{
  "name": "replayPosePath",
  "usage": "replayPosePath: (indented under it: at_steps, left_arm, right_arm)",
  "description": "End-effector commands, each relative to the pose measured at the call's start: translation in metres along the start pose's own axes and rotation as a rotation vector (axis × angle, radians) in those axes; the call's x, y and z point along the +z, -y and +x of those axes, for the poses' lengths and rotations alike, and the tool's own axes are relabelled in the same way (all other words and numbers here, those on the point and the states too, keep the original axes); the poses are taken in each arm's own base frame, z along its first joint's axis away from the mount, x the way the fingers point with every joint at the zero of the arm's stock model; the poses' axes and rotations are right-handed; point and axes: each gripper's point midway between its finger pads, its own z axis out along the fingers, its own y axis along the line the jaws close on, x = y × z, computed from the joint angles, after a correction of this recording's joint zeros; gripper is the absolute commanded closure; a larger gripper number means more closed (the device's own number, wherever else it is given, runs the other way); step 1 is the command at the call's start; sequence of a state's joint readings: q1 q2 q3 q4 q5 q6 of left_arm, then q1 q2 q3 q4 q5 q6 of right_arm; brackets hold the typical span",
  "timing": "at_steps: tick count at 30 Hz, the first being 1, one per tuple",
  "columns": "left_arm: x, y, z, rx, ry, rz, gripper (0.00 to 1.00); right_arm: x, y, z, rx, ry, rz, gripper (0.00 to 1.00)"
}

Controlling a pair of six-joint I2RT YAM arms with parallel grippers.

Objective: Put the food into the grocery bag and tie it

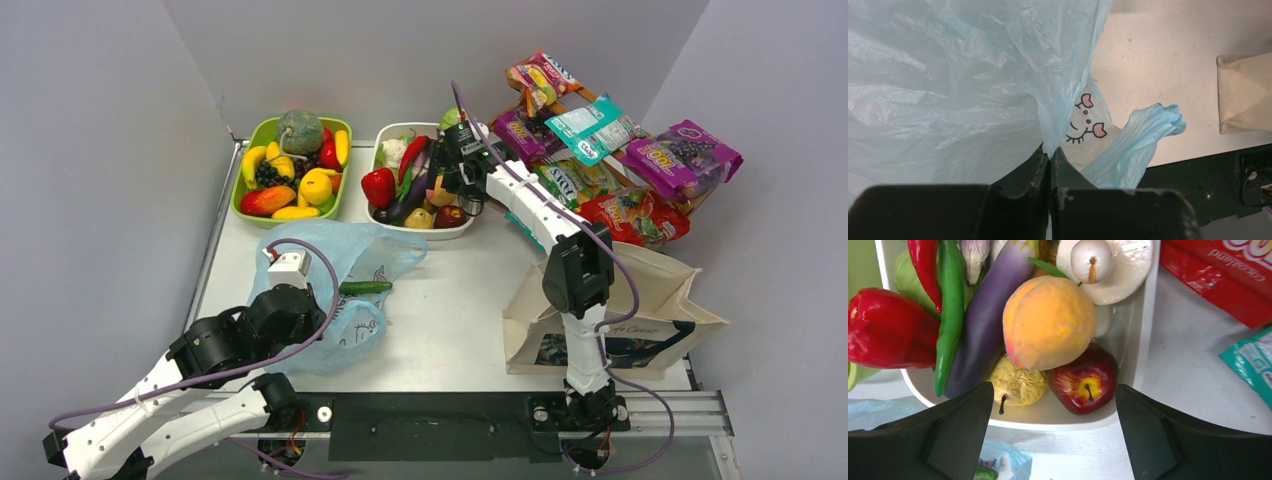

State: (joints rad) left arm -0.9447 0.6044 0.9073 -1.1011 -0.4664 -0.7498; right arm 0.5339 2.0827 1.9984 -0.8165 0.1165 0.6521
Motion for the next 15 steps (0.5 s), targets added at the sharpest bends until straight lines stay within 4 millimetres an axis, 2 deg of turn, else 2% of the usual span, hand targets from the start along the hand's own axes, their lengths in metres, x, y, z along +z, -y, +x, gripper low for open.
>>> replayPosePath:
  at_steps: [1,7,15]
  left_arm:
    - [0.001,0.007,-0.010,-0.021,0.041,0.029,1.00]
    - [0.001,0.007,-0.011,-0.022,0.041,0.030,1.00]
    - [0.000,0.006,-0.012,-0.029,0.046,0.030,1.00]
  right_arm:
    - [0.001,-0.017,-0.025,0.097,0.053,-0.088,0.13]
    - [0.019,-0.015,-0.027,0.149,0.052,-0.094,0.13]
    - [0.040,-0.011,-0.013,0.184,0.027,-0.084,0.14]
